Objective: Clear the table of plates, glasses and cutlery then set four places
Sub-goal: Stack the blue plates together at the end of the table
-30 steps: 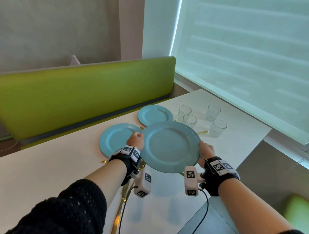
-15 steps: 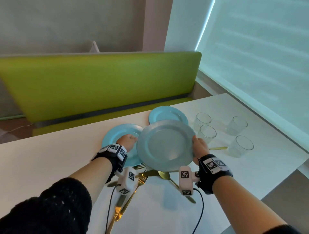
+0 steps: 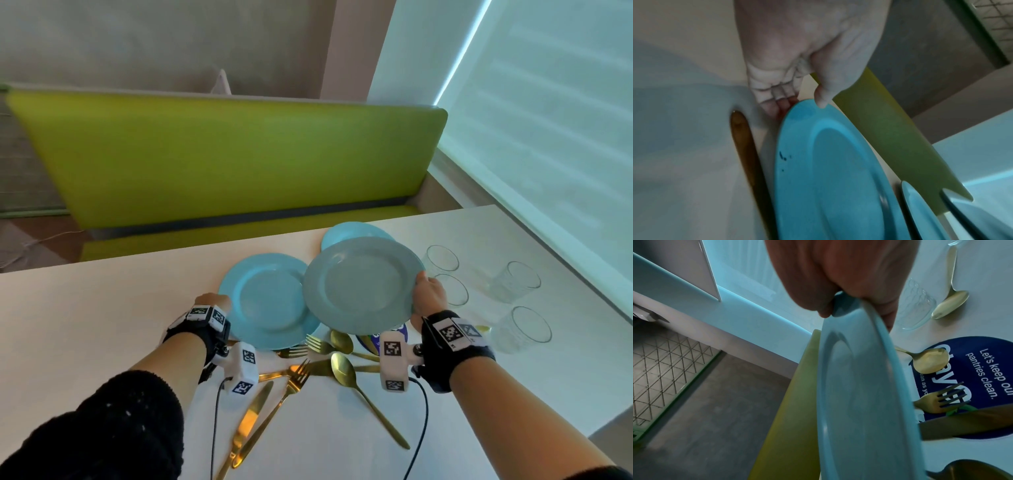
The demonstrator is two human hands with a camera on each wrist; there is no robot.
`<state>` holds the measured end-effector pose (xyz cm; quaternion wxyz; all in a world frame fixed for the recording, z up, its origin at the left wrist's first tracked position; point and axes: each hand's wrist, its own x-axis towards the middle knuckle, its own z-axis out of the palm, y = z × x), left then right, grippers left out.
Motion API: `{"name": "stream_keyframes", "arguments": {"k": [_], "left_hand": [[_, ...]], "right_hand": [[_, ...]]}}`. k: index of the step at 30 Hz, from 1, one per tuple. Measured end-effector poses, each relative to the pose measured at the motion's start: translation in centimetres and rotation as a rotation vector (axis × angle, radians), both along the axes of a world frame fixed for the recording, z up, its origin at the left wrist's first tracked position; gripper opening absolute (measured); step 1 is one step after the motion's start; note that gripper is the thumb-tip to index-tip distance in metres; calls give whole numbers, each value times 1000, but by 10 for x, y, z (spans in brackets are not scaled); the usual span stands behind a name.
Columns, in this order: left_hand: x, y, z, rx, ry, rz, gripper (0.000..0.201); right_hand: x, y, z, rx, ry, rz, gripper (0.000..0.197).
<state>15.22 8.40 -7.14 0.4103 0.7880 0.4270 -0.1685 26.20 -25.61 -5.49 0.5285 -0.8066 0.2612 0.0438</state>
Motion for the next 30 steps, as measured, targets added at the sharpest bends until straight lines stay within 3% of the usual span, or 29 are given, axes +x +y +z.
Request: {"name": "stream_keyframes", "arguments": {"k": [2, 4, 7, 12, 16, 22, 27, 30], "left_hand": [[-2, 2, 0, -65, -66, 63, 34], [1, 4, -2, -85, -119, 77, 42], [4, 0, 16, -121, -231, 94, 44], [3, -8, 48, -143, -377, 158, 44], [-2, -10, 66, -207, -472, 248, 41], [-3, -12, 79, -485, -579, 354, 48], [1, -23, 81, -498, -561, 425, 47], [9, -30, 76, -527, -578, 464, 46]], "right_hand": [[-1, 4, 1, -7, -4, 5, 68], [-16, 20, 25, 17, -14, 35, 59], [-29, 37, 46, 52, -19, 46, 49], [-33, 61, 56, 99, -35, 89, 51], [-47, 89, 86, 194, -52, 155, 35], [-47, 110, 86, 269, -115, 173, 31], [-38, 105, 73, 230, -115, 152, 28], [-38, 98, 76, 155, -89, 174, 40]]}}
